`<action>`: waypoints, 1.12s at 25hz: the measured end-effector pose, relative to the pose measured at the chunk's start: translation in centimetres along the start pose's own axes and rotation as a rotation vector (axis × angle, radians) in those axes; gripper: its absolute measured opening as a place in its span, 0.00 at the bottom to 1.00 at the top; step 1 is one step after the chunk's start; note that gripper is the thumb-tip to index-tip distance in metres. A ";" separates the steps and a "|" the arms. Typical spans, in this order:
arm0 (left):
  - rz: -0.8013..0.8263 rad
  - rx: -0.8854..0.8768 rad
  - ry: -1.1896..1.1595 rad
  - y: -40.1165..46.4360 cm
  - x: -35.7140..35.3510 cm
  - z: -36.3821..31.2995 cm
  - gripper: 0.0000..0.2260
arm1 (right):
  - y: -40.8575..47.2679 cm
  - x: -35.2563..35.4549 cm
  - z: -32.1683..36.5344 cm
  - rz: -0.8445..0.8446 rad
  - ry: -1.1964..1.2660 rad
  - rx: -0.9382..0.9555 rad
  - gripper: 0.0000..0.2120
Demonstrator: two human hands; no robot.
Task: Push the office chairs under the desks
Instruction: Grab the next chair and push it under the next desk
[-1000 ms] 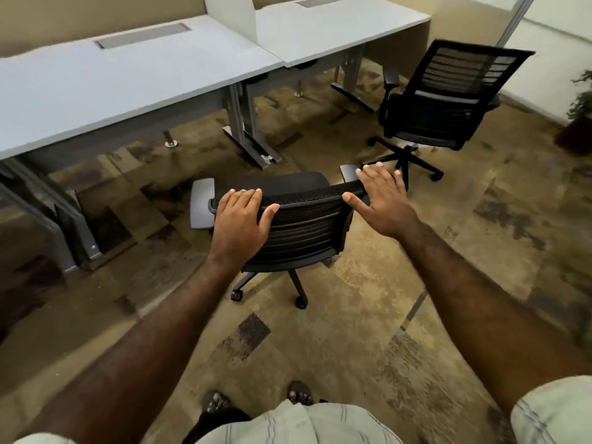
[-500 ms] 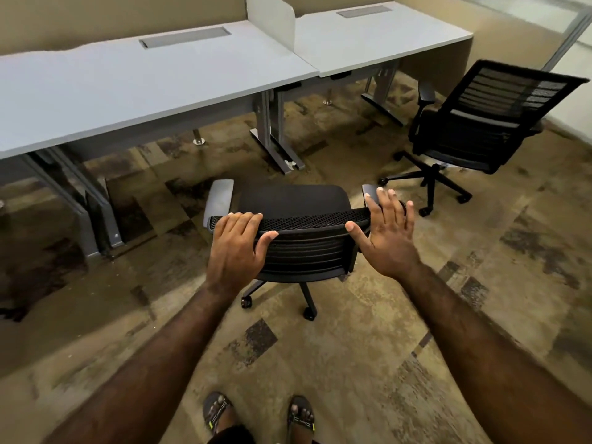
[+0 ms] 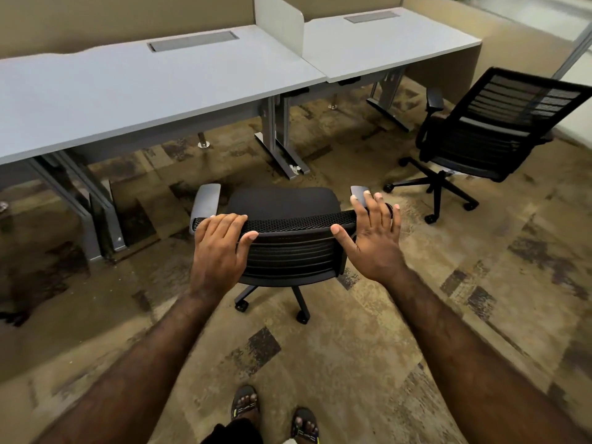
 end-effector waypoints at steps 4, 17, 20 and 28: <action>-0.037 0.039 -0.013 0.9 0.3 3.0 0.24 | 2.0 -0.9 2.7 0.001 0.020 0.012 0.44; -0.060 0.079 -0.004 5.6 0.2 14.1 0.20 | 8.9 -4.7 11.7 -0.011 0.067 0.013 0.45; -0.065 0.068 0.021 7.6 0.3 16.2 0.21 | 11.2 -5.3 13.6 -0.001 0.065 0.001 0.46; -0.036 0.109 0.099 11.6 -1.0 23.2 0.23 | 17.4 -7.6 18.6 -0.016 0.099 0.062 0.39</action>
Point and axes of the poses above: each hand's wrist, its own y-axis towards the middle knuckle, its own x-axis out of the back of the hand, z = x × y, the point moved 8 cm from there along y, towards the middle knuckle, and after that the axes turned 6 degrees about -x, right-handed, at the moved point
